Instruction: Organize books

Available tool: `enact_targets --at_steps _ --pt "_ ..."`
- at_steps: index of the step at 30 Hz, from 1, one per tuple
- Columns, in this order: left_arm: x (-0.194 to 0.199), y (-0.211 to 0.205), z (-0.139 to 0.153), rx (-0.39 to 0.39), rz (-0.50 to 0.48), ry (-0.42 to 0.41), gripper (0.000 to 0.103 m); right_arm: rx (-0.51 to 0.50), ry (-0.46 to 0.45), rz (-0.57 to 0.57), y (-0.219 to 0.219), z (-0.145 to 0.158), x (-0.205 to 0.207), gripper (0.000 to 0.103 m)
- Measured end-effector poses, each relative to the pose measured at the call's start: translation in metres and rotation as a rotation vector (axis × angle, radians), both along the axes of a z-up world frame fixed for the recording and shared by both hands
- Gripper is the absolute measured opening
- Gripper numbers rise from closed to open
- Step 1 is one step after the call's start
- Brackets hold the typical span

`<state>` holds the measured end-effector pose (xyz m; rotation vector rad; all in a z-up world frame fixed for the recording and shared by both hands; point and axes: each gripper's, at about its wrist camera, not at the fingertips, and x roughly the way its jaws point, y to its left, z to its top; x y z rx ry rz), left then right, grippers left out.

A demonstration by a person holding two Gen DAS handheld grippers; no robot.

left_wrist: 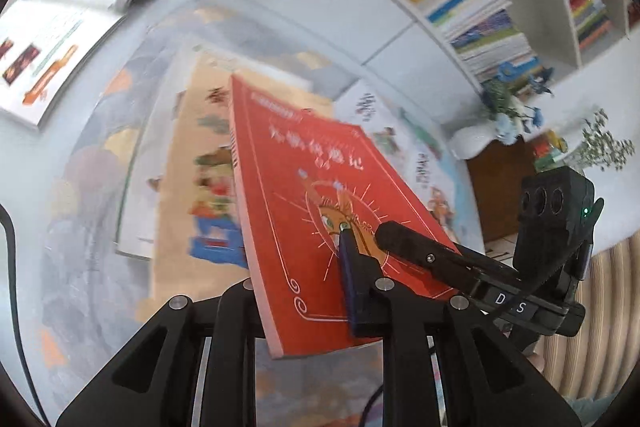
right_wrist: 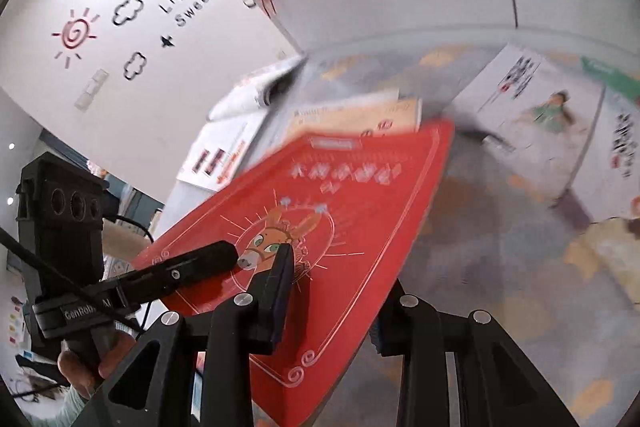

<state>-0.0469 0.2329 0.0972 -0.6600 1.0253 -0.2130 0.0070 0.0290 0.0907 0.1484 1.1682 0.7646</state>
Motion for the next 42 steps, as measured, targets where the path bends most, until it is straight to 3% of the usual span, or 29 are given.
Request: enact_targets --at_steps 3,8,14,20,23,28,37,42 --pt "0.000 0.012 -0.017 -0.005 0.021 0.040 0.024 -0.026 0.046 -0.021 0.012 -0.016 0.008 0.031" --pt "-0.011 0.048 -0.038 0.022 0.092 0.099 0.023 -0.108 0.111 -0.070 0.021 -0.043 0.017 0.037" --pt "-0.010 0.085 -0.038 0.017 0.164 0.095 0.023 -0.189 0.078 -0.010 0.032 -0.039 0.011 0.040" --pt "0.005 0.090 -0.050 0.002 0.168 0.116 0.024 -0.266 0.140 -0.143 0.005 -0.043 0.017 0.041" --pt "0.010 0.088 -0.050 0.022 0.173 0.108 0.025 -0.275 0.182 -0.126 0.016 -0.045 0.021 0.044" --pt "0.013 0.098 -0.054 -0.033 0.181 0.113 0.025 -0.413 0.117 -0.097 0.057 -0.040 0.031 0.050" --pt "0.038 0.100 -0.056 -0.007 0.190 0.110 0.026 -0.387 0.090 -0.095 0.090 -0.045 0.050 0.053" --pt "0.026 0.096 -0.039 0.055 0.169 0.077 0.026 -0.296 0.102 -0.070 0.066 -0.046 0.042 0.053"
